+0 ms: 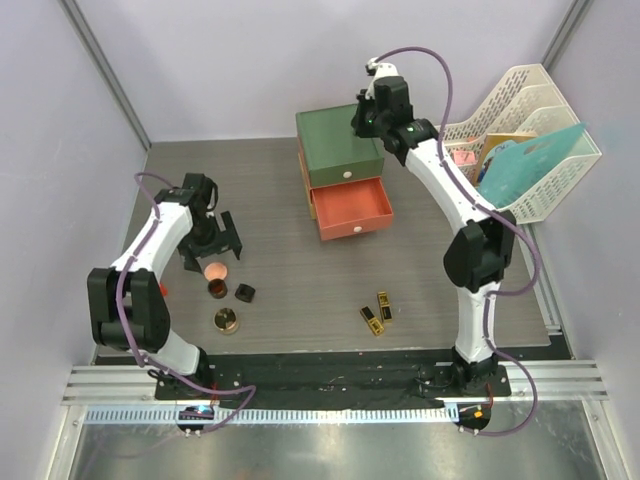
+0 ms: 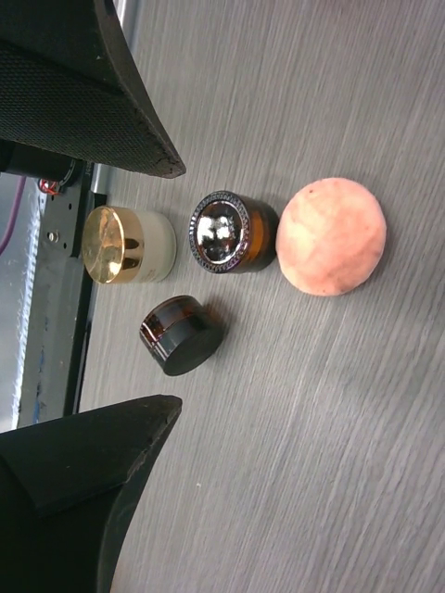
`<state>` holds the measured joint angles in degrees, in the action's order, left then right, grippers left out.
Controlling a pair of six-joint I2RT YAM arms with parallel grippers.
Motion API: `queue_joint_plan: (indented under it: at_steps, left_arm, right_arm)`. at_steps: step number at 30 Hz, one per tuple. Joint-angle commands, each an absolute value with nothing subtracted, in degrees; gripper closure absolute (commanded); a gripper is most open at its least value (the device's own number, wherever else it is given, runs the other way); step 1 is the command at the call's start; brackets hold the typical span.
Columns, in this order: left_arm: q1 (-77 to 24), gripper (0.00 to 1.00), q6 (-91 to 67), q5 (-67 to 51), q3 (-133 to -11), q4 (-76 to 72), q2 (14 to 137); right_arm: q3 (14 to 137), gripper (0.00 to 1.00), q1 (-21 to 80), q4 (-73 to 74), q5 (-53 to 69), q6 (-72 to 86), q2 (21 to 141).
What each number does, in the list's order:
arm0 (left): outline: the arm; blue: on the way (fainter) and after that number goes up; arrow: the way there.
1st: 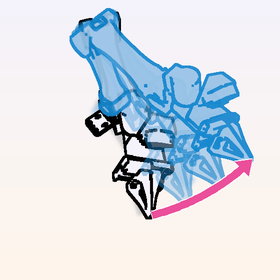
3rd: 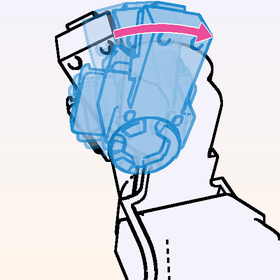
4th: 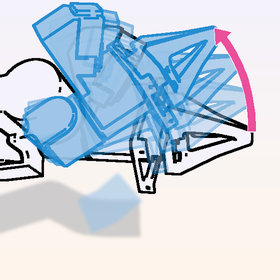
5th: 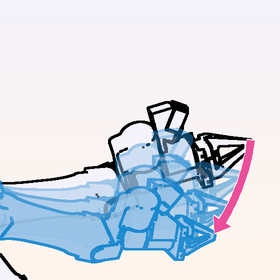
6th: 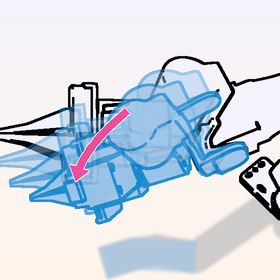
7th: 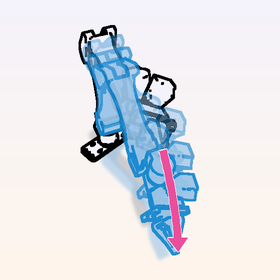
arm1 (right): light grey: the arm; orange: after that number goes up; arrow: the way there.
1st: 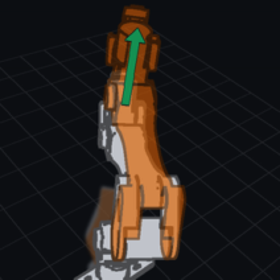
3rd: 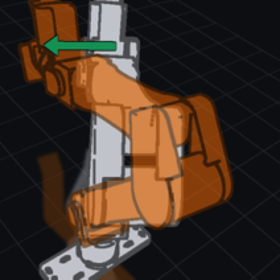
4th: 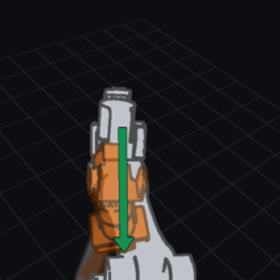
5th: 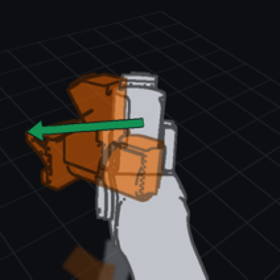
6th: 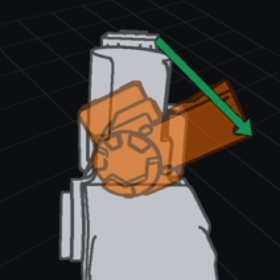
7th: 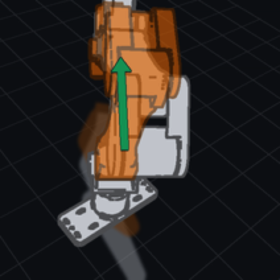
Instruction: Organize the makeup
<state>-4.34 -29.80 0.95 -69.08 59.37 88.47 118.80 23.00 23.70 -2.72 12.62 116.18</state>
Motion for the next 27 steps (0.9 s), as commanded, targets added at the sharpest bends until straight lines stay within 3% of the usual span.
queue_joint_plan:
  at_steps: [1, 14, 19, 23, 26, 27]
  left_arm:
    - [-3.69, 0.00, -31.20, 3.87, -68.47, 57.31, 89.29]
    - [-1.58, 0.02, -32.96, 4.66, -68.90, 51.60, 99.13]
    - [-0.79, 0.07, -32.87, 4.40, -69.17, 50.36, 103.88]
    - [-0.62, 0.22, -32.34, 3.96, -69.43, 49.92, 105.73]
    - [-0.53, 0.44, -32.17, 3.69, -69.35, 49.31, 106.26]
    - [-0.53, 0.61, -31.99, 3.60, -69.35, 49.13, 106.26]
  right_arm:
    - [128.66, 0.99, 23.38, 29.60, 2.37, 13.71, 122.16]
    - [129.20, 0.99, 22.06, 31.73, 4.48, 14.94, 125.51]
    - [129.02, 0.99, 22.06, 31.55, 5.36, 15.47, 125.60]
    - [128.85, 0.99, 22.06, 31.64, 6.15, 16.08, 125.77]
    - [128.76, 0.99, 22.15, 31.55, 6.42, 16.17, 125.95]
    - [128.76, 0.99, 22.15, 31.55, 6.50, 16.08, 125.95]
